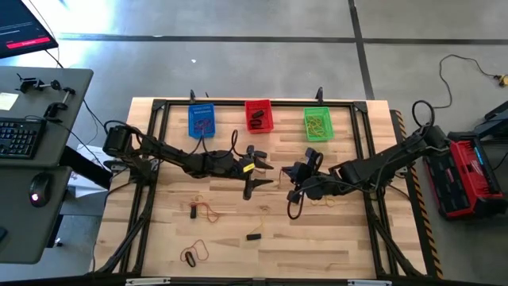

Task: Sort rubber bands into baskets
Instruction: Put the red rubber band into the blue bin

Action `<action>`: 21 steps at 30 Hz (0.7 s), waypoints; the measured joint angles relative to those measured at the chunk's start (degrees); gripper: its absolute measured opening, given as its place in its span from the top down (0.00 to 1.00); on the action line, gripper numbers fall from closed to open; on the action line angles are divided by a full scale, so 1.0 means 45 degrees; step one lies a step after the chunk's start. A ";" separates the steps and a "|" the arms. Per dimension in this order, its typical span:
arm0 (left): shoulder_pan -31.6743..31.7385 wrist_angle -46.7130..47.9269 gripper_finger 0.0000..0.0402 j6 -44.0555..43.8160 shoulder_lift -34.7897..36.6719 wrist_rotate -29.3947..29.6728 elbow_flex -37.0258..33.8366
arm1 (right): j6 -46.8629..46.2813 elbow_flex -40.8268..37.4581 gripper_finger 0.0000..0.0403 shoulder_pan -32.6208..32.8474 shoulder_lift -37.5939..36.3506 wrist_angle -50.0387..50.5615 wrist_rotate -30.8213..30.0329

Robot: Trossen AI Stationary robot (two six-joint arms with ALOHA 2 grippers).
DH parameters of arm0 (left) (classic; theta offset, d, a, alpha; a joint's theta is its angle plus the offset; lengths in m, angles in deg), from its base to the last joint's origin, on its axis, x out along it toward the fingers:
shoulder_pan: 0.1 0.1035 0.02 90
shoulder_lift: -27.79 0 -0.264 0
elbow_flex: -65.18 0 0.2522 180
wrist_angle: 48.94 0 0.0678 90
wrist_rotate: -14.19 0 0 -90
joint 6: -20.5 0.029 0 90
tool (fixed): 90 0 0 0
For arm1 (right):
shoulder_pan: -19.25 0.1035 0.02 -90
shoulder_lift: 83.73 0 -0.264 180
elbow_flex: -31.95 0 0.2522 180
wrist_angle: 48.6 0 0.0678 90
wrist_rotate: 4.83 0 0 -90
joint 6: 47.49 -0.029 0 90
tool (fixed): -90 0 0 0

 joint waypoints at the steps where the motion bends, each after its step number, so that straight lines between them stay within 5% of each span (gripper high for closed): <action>1: -0.0005 0.0001 0.49 -0.0005 0.0000 0.0001 -0.0005 | 0.0002 0.0000 1.00 0.0002 0.0000 -0.0028 0.0000; 21: -0.0268 0.1530 0.53 -0.0340 0.0000 0.0458 0.1005 | 0.0335 -0.0005 1.00 -0.0003 0.0000 -0.0271 -0.0019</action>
